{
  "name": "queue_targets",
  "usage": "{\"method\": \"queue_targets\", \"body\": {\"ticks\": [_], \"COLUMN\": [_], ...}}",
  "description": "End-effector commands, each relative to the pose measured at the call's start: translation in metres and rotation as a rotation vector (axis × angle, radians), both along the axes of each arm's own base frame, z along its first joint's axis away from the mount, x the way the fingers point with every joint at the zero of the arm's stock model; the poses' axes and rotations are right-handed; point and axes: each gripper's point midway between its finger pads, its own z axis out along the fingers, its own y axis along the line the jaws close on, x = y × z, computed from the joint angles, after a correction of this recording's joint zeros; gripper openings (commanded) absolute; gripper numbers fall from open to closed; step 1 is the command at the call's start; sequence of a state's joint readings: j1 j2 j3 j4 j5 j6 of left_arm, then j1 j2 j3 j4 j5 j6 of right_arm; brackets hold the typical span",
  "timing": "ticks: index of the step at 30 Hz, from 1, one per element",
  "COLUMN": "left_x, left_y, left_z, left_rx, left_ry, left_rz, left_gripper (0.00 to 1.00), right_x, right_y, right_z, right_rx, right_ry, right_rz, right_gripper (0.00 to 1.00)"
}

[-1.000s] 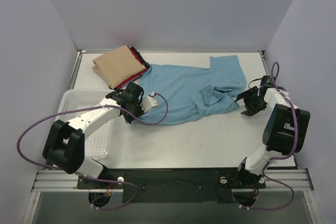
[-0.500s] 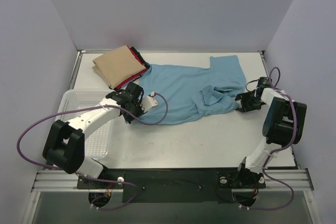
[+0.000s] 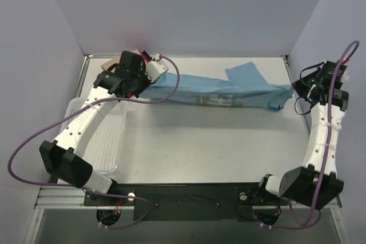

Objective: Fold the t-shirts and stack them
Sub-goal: Flatten out the tshirt

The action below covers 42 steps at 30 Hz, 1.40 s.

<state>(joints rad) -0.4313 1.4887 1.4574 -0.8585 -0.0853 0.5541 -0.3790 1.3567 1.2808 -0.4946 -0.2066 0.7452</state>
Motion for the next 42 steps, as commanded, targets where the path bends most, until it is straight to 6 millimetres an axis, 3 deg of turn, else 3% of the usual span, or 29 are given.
{"method": "queue_targets", "body": {"ticks": [1, 2, 3, 4, 5, 6, 8, 9, 11, 14, 17, 20, 24, 25, 26, 27, 28, 29, 30, 31, 32, 33, 34, 37, 40, 42], "left_x": [0.006, 0.01, 0.013, 0.014, 0.014, 0.013, 0.005, 0.002, -0.004, -0.003, 0.009, 0.04, 0.087, 0.092, 0.11, 0.116, 0.132, 0.14, 0.154, 0.157, 0.169, 0.179, 0.181, 0.189, 0.186, 0.186], "left_y": [0.011, 0.015, 0.017, 0.022, 0.026, 0.03, 0.038, 0.04, 0.045, 0.051, 0.047, 0.034, 0.013, 0.012, 0.005, 0.004, 0.0, 0.002, -0.001, 0.004, 0.0, 0.0, 0.0, -0.012, -0.021, -0.031], "left_z": [0.086, 0.104, 0.135, 0.151, 0.182, 0.195, 0.24, 0.249, 0.268, 0.28, 0.276, 0.275, 0.287, 0.299, 0.296, 0.302, 0.304, 0.318, 0.312, 0.334, 0.333, 0.345, 0.355, 0.382, 0.399, 0.401], "left_rx": [-0.008, -0.001, -0.013, -0.008, -0.024, -0.022, -0.059, -0.064, -0.081, -0.087, -0.063, -0.053, -0.088, -0.104, -0.109, -0.111, -0.114, -0.135, -0.127, -0.164, -0.171, -0.204, -0.212, -0.245, -0.267, -0.267], "left_ry": [-0.132, -0.178, -0.248, -0.288, -0.362, -0.396, -0.503, -0.525, -0.577, -0.618, -0.62, -0.645, -0.724, -0.761, -0.78, -0.808, -0.847, -0.913, -0.922, -1.008, -1.035, -1.108, -1.158, -1.321, -1.412, -1.426], "left_rz": [0.045, 0.058, 0.067, 0.087, 0.097, 0.113, 0.135, 0.138, 0.157, 0.184, 0.175, 0.162, 0.169, 0.18, 0.185, 0.198, 0.207, 0.234, 0.246, 0.283, 0.291, 0.316, 0.317, 0.291, 0.255, 0.21], "left_gripper": [0.0, 0.0, 0.0, 0.0, 0.0, 0.0, 0.0, 0.0, 0.0, 0.0, 0.0, 0.0, 0.0, 0.0, 0.0, 0.0, 0.0, 0.0, 0.0, 0.0, 0.0, 0.0, 0.0, 0.0, 0.0, 0.0], "right_x": [-0.049, -0.057, -0.064, -0.073, -0.081, -0.089, -0.109, -0.121, -0.136, -0.14, -0.115, -0.08, -0.016, 0.007, 0.016, 0.036, 0.04, 0.058, 0.057, 0.074, 0.083, 0.079, 0.091, 0.098, 0.095, 0.087], "right_y": [-0.015, -0.013, -0.011, -0.008, -0.006, -0.003, 0.001, 0.004, 0.005, 0.007, 0.003, 0.002, 0.007, 0.003, 0.006, 0.002, 0.0, -0.008, -0.011, -0.022, -0.026, -0.026, -0.03, -0.028, -0.034, -0.048], "right_z": [0.114, 0.13, 0.155, 0.174, 0.194, 0.211, 0.249, 0.272, 0.299, 0.32, 0.319, 0.32, 0.319, 0.305, 0.311, 0.302, 0.313, 0.306, 0.327, 0.318, 0.331, 0.353, 0.353, 0.38, 0.387, 0.386], "right_rx": [-0.269, -0.3, -0.33, -0.369, -0.408, -0.435, -0.506, -0.552, -0.609, -0.637, -0.603, -0.546, -0.461, -0.45, -0.477, -0.471, -0.483, -0.48, -0.507, -0.504, -0.517, -0.535, -0.532, -0.536, -0.546, -0.533], "right_ry": [-0.167, -0.199, -0.252, -0.291, -0.326, -0.369, -0.451, -0.502, -0.557, -0.601, -0.602, -0.64, -0.695, -0.653, -0.657, -0.627, -0.648, -0.629, -0.669, -0.648, -0.683, -0.74, -0.755, -0.875, -0.9, -0.897], "right_rz": [0.001, 0.008, 0.007, 0.017, 0.019, 0.014, -0.001, -0.016, -0.04, -0.045, -0.02, 0.03, 0.102, 0.114, 0.12, 0.126, 0.113, 0.105, 0.081, 0.069, 0.06, 0.058, 0.056, 0.067, 0.055, 0.03], "right_gripper": [0.0, 0.0, 0.0, 0.0, 0.0, 0.0, 0.0, 0.0, 0.0, 0.0, 0.0, 0.0, 0.0, 0.0, 0.0, 0.0, 0.0, 0.0, 0.0, 0.0, 0.0, 0.0, 0.0, 0.0, 0.0, 0.0]}}
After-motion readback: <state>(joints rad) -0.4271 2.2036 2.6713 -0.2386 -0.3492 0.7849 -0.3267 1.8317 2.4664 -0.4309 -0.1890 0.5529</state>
